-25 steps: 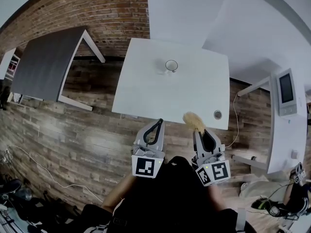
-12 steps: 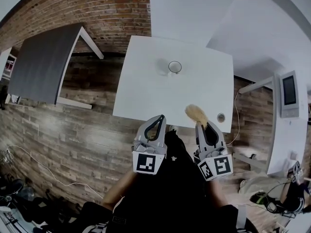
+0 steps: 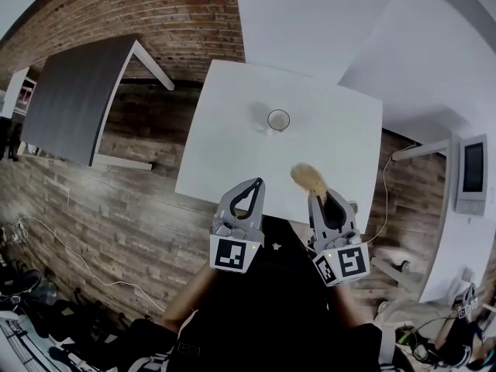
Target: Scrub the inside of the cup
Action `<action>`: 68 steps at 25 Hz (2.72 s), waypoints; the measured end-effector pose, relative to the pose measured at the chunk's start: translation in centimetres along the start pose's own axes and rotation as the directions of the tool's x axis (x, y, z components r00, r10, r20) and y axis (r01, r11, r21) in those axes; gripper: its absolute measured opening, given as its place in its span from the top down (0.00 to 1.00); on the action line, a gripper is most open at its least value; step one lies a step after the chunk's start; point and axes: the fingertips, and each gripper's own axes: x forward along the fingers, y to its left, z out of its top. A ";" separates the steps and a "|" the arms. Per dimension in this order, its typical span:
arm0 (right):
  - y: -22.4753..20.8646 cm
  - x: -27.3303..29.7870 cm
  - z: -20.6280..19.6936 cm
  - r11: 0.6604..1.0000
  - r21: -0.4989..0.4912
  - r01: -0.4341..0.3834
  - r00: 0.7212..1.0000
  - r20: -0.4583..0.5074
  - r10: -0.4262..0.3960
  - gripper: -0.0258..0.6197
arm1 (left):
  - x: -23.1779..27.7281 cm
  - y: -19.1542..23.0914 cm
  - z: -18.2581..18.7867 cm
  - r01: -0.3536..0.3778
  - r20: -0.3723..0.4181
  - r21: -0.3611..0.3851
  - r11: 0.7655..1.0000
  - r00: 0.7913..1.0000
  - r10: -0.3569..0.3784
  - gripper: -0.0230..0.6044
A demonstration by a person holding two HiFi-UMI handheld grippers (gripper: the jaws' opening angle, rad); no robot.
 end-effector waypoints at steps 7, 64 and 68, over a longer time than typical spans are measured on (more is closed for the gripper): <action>-4.2 2.7 0.7 0.998 0.000 -0.063 0.998 -0.028 0.063 0.87 | 4.3 -0.3 -1.0 -0.039 -0.050 0.006 0.999 0.998 0.039 0.96; -7.0 22.2 -19.9 0.922 -0.195 -0.335 0.576 -0.816 0.037 0.87 | 15.3 2.0 -26.0 0.283 -0.498 0.043 0.958 0.837 -0.225 0.87; -7.7 22.7 -21.3 0.907 -0.235 -0.350 0.507 -0.862 -0.027 0.87 | 15.3 2.0 -25.9 0.287 -0.492 0.048 0.957 0.841 -0.228 0.87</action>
